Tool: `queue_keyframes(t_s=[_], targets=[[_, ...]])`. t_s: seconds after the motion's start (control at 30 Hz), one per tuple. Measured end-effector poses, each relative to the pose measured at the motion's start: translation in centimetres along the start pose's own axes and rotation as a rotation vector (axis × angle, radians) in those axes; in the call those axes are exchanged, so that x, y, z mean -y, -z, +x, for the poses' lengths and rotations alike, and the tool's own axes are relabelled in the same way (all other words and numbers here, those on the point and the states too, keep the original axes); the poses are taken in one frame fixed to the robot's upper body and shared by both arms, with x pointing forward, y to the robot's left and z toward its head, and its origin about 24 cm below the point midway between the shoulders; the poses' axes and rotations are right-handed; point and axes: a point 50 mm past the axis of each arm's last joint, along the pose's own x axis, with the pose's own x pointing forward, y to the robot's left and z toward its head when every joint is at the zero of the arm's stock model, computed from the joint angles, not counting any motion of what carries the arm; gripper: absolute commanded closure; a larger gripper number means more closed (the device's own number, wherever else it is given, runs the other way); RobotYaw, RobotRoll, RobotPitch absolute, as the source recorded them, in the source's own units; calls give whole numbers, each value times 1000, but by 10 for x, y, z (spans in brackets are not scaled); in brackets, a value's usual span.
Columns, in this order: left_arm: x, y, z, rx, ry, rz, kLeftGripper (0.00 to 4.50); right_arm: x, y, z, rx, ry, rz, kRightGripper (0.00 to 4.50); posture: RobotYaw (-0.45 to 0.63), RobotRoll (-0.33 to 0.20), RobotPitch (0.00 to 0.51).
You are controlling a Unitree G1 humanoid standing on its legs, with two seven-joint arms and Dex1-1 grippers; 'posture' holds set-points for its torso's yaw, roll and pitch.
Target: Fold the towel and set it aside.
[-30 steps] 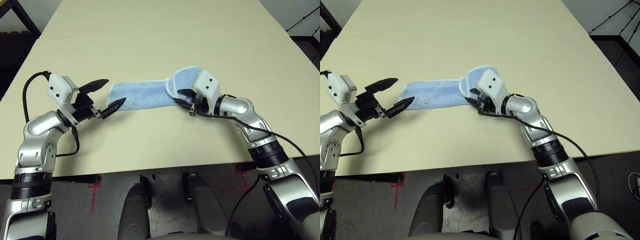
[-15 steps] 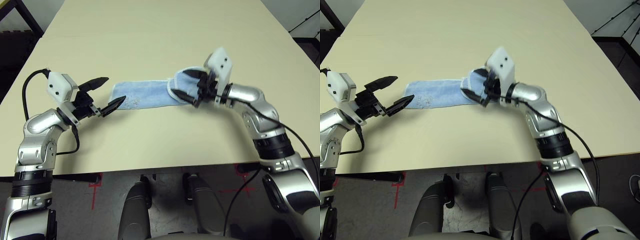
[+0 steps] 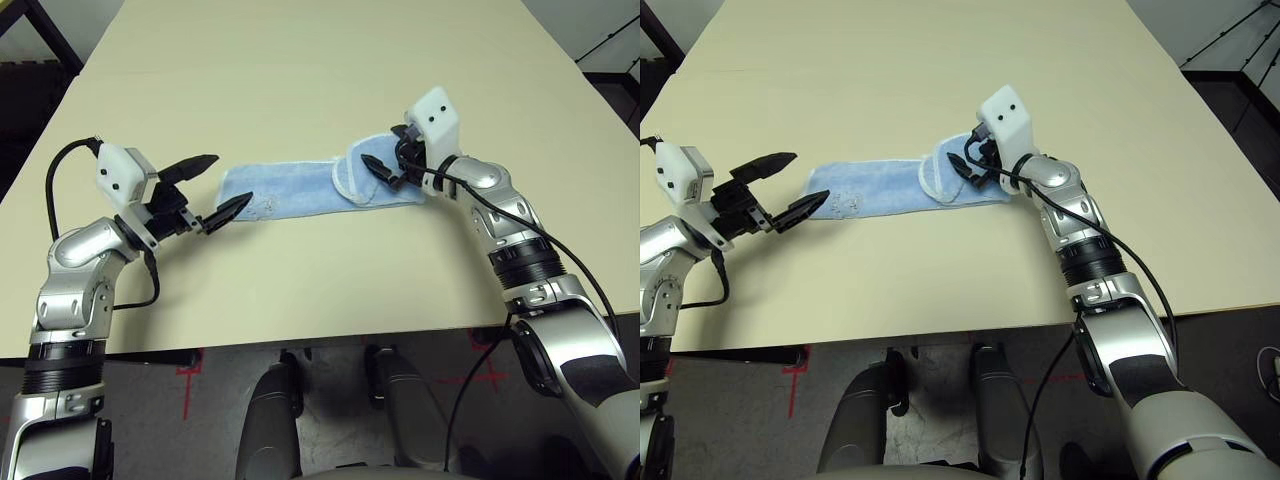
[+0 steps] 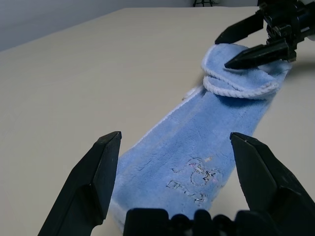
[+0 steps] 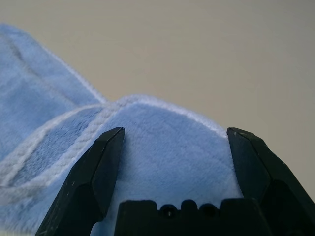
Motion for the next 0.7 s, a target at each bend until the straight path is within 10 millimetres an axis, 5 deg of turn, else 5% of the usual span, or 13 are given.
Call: queue_keyframes(t_s=[0.5,0.7], targets=[[-1,-3,2,14,5,-15,0,-10,13,-1,-51,-84,21,22,-131,0,211],[3,-13,1,56,46,-26,0,7,3,-17,0,-103,25,22,-133,0,214]])
